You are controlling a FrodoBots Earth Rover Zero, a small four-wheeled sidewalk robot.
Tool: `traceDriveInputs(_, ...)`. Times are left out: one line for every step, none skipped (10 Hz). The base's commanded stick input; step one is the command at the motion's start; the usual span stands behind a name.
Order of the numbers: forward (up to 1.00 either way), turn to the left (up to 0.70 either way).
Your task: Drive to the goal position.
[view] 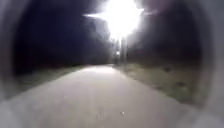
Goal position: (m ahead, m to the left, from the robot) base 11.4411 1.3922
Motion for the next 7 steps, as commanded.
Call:
traceDriveInputs(1.0, 0.0)
traceDriveInputs(1.0, 0.0)
traceDriveInputs(1.0, 0.0)
traceDriveInputs(1.0, 0.0)
traceDriveInputs(1.0, 0.0)
traceDriveInputs(1.0, 0.0)
traceDriveInputs(1.0, 0.0)
